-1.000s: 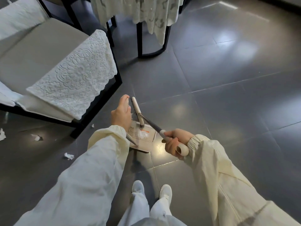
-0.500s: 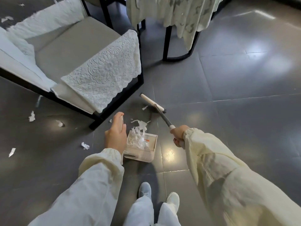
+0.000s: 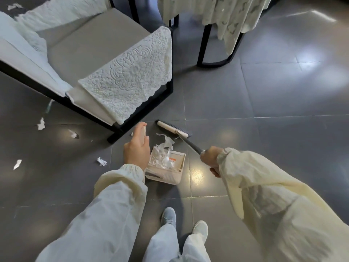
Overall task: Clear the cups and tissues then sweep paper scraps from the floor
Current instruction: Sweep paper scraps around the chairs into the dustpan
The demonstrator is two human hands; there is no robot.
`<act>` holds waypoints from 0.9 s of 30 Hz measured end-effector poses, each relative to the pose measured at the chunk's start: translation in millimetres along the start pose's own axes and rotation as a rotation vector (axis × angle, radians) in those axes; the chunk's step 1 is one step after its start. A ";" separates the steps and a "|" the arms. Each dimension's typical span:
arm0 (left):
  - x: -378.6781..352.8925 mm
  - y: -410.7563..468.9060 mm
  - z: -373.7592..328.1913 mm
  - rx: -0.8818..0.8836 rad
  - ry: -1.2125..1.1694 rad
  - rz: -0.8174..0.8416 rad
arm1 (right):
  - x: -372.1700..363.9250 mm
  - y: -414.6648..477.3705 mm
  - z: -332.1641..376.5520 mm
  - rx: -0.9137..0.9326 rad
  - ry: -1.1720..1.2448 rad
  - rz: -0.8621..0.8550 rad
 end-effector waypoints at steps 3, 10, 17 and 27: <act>-3.2 -2.9 -5.7 -0.020 -0.004 0.009 | -15.2 -21.5 -22.2 0.073 -0.277 -0.001; -1.7 -18.1 -4.6 -0.035 0.003 0.011 | -61.2 -43.6 -60.3 0.159 -0.180 -0.023; 6.7 -32.5 2.9 -0.022 -0.012 0.000 | -76.2 -18.3 -53.0 0.114 0.166 -0.085; 17.8 -43.6 14.8 0.042 0.053 -0.028 | -62.1 15.5 -24.6 0.047 -0.083 -0.058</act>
Point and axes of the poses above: each hand's wrist, its own y-axis towards the middle knuckle, its own x-axis out of the back of the hand, z = x × y, the point moved 1 cm from there along y, towards the middle knuckle, and after that the axes turned 15 degrees about -x, right-handed, at the moved point
